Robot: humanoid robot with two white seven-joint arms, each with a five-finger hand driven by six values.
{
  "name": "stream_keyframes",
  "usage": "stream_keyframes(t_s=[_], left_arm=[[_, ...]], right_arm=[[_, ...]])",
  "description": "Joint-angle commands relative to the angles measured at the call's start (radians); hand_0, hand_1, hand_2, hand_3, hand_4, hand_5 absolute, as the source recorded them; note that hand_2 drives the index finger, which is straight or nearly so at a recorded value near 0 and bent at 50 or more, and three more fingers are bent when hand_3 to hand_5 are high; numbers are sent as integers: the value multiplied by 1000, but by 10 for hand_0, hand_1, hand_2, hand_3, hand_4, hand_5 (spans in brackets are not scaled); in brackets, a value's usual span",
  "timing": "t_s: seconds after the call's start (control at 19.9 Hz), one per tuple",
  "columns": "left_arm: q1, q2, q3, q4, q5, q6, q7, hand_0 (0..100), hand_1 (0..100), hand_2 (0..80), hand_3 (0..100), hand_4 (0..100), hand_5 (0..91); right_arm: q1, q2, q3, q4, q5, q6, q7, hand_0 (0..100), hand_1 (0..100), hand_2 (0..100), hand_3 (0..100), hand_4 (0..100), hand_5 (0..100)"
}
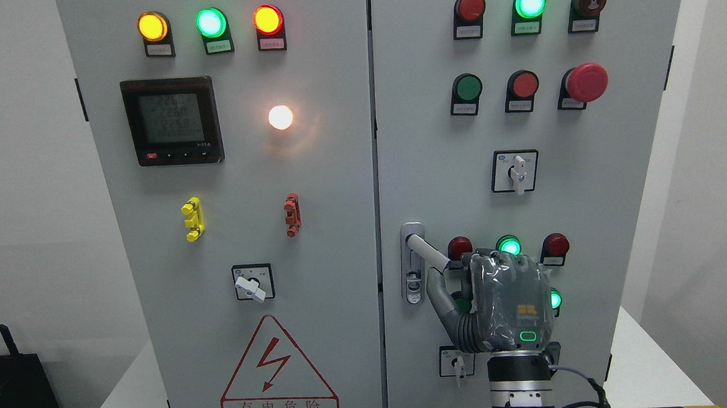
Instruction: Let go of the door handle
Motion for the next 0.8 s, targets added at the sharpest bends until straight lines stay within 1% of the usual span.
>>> stream_keyframes(t_s=[0.0,0.75], left_arm=[[0,0,-12,-15,0,0,1,120,389,0,0,0,0],[0,0,-12,-15,0,0,1,120,389,0,0,0,0]], right_arm=[[-2,-9,-8,0,0,0,2,505,487,1000,1000,1000,986],[-30,-9,-17,-5,2,-1,2,515,476,1000,1000,1000,987]])
